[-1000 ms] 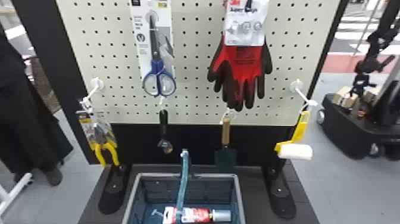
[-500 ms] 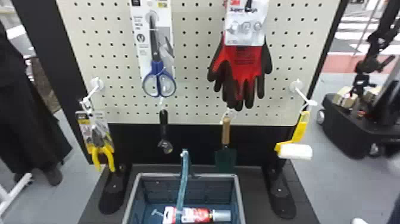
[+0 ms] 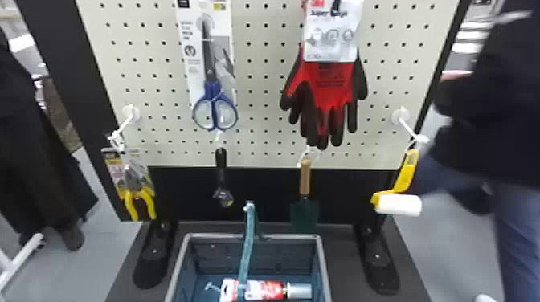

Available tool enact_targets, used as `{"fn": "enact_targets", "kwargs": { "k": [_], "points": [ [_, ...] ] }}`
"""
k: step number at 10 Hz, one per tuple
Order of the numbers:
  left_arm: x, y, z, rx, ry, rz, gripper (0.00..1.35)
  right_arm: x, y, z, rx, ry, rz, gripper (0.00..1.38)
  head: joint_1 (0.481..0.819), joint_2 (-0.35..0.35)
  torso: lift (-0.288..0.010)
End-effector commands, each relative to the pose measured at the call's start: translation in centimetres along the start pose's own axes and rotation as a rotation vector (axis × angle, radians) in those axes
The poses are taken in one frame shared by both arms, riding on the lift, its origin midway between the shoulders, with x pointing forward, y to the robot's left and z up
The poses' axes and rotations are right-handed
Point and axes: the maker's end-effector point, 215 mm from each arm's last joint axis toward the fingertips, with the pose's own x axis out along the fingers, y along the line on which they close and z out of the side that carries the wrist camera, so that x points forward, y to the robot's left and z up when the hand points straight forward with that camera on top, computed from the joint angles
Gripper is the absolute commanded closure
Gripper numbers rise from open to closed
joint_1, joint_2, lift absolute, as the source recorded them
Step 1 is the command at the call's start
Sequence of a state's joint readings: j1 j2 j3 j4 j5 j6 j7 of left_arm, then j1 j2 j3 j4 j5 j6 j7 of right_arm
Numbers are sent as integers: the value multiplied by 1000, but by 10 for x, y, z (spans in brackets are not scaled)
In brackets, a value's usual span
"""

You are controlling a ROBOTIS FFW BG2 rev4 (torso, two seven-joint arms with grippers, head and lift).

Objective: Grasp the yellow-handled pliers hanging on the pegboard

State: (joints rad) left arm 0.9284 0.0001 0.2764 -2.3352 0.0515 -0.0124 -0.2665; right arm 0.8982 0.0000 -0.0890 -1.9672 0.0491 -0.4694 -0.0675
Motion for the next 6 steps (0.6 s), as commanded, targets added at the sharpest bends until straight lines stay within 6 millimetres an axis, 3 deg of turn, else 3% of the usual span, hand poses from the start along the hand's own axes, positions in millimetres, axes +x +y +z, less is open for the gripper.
{"fn": "enact_targets", "kwargs": {
  "k": [1, 4, 6],
  "points": [
    [13, 20, 12, 36, -18, -1, 122, 0, 0, 0, -1, 0, 0, 117, 549, 0, -100],
    [40, 49, 35, 112, -40, -2, 122, 1, 1, 1, -4, 0, 1, 117, 549, 0, -100],
    [67, 62, 27, 91, -37, -21, 117, 1, 1, 0, -5, 3, 3, 117, 549, 0, -100]
  ]
}}
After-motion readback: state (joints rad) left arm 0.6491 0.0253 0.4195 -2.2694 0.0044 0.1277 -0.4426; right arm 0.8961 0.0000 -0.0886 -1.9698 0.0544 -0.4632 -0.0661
